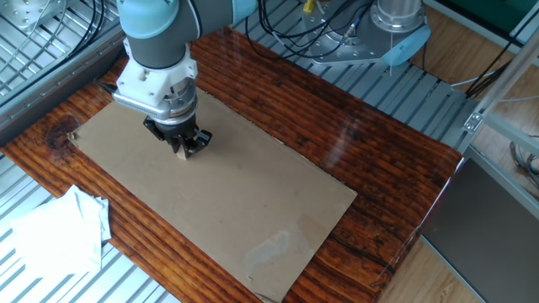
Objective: Grab the block and place it at the designated location
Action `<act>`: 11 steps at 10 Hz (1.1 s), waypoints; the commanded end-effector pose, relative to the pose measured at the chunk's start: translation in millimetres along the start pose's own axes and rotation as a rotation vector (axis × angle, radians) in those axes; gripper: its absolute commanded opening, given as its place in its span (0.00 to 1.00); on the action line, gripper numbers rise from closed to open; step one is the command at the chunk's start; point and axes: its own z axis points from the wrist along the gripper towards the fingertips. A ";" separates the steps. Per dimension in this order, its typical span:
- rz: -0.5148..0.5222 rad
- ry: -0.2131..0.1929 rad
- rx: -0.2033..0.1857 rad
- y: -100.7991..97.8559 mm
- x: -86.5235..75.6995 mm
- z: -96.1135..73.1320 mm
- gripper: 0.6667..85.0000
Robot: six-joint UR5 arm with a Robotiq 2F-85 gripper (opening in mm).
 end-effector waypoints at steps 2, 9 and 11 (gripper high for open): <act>0.005 -0.003 -0.012 1.8 -0.3 -1.5 0.34; -0.039 0.020 0.003 -2.3 7.5 -5.8 0.42; -0.045 0.030 0.001 -1.7 11.4 -9.6 0.42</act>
